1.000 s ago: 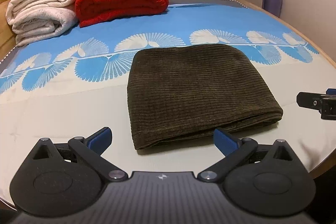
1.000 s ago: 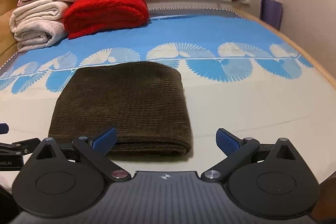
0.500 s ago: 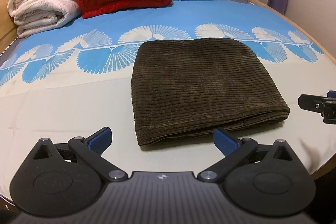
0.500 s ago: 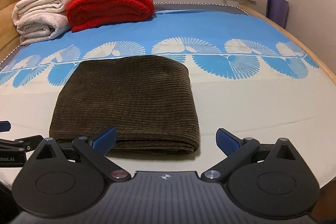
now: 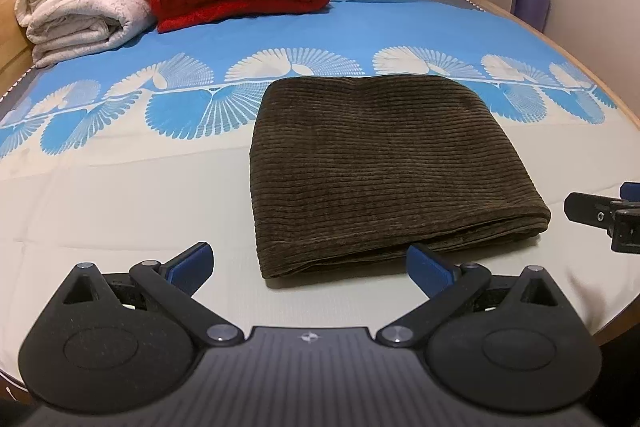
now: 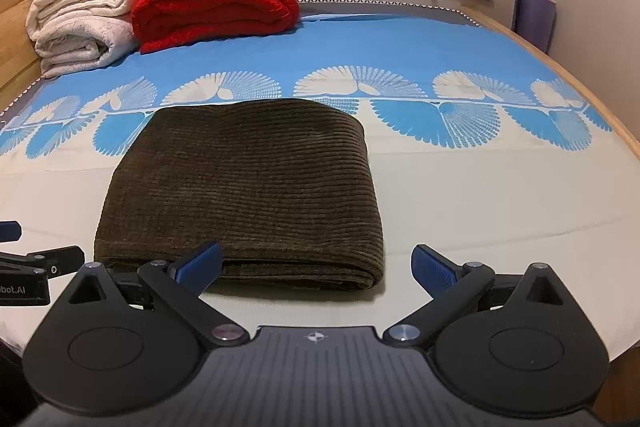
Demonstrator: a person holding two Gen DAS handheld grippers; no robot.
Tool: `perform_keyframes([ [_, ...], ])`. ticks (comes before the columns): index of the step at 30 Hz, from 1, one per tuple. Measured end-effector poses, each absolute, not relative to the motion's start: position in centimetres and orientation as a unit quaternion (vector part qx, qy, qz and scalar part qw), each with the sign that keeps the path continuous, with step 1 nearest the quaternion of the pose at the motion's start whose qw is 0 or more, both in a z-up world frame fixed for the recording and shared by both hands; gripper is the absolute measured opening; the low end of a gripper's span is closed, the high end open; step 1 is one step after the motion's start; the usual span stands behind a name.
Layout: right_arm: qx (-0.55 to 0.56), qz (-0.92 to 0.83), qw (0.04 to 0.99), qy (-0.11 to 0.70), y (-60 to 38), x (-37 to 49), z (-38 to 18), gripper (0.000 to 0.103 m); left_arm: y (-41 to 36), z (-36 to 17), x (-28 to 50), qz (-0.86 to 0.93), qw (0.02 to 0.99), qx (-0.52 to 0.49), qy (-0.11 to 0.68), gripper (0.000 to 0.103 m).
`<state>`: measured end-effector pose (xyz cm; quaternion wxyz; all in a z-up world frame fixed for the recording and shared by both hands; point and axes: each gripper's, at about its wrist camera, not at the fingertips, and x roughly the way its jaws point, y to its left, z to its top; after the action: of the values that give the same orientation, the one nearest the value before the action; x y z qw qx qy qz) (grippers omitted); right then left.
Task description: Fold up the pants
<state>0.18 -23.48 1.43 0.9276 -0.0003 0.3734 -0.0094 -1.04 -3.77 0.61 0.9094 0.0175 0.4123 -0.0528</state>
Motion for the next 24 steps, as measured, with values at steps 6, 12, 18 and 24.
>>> perform_keyframes([
  [6, -0.005, -0.005, 0.928, 0.372, -23.10, 0.13, 1.46, 0.100, -3.61, 0.66, -1.06, -0.054, 0.910, 0.015, 0.412, 0.103],
  [12, -0.008, 0.000, 0.928, 0.373, -23.13, 0.13, 1.54, 0.100, -3.58, 0.70, -1.07, -0.057, 0.909, 0.015, 0.412, 0.103],
  [18, -0.011, 0.001, 0.928, 0.372, -23.01, 0.13, 1.50, 0.100, -3.54, 0.66, -0.99, -0.057, 0.910, 0.014, 0.411, 0.103],
  [24, -0.012, 0.002, 0.929, 0.370, -22.93, 0.17, 1.60, 0.100, -3.56, 0.68, -1.07, -0.061, 0.910, 0.017, 0.411, 0.103],
])
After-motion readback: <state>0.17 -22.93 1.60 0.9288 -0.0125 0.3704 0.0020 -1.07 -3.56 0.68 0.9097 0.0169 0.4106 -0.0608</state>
